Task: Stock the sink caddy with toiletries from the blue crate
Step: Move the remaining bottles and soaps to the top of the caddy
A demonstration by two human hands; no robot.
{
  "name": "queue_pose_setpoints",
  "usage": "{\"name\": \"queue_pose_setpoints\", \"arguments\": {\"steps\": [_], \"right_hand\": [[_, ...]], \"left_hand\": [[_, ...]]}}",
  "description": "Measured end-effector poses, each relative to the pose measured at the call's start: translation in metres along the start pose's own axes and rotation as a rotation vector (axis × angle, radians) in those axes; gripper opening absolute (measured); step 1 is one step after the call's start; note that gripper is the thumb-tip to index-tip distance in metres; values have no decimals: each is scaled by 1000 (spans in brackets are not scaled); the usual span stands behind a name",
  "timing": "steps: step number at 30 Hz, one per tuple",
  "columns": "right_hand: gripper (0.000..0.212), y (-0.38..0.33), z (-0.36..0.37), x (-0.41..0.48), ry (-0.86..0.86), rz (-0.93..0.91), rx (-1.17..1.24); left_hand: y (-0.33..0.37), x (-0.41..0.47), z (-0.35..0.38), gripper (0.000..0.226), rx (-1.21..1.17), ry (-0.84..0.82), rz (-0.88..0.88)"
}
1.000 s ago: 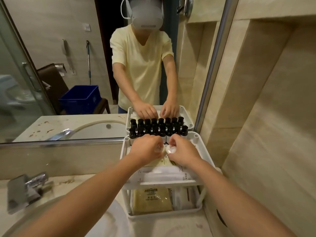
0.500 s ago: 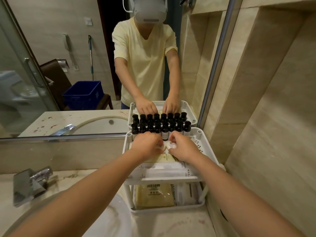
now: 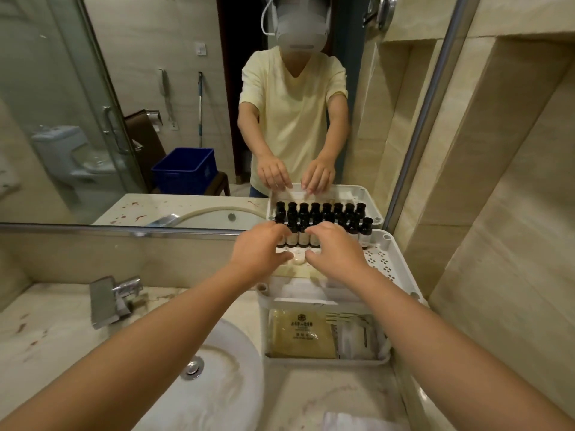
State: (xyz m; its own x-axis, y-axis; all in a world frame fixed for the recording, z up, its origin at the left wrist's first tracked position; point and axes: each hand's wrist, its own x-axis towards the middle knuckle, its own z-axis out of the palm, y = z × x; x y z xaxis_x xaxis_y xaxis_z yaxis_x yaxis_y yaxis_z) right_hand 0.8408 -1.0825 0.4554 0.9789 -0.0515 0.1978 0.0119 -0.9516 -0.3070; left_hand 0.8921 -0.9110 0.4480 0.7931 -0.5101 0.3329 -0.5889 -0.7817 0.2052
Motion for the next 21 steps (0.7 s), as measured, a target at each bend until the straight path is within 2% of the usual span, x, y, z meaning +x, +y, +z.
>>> {"name": "queue_pose_setpoints", "arguments": {"steps": [11,16,21], "right_hand": [[60,-160,30,1,-85,-305,43],[60,-255,58,-20,-180,-464,100],[60,-353,86,-61,-274,-636,59]], "left_hand": [[-100,-122,-77,51,51,65,-348],[-147,-205,-116,54,114,40,-577],[-184,-309,-156,52,141,58,-765]]}}
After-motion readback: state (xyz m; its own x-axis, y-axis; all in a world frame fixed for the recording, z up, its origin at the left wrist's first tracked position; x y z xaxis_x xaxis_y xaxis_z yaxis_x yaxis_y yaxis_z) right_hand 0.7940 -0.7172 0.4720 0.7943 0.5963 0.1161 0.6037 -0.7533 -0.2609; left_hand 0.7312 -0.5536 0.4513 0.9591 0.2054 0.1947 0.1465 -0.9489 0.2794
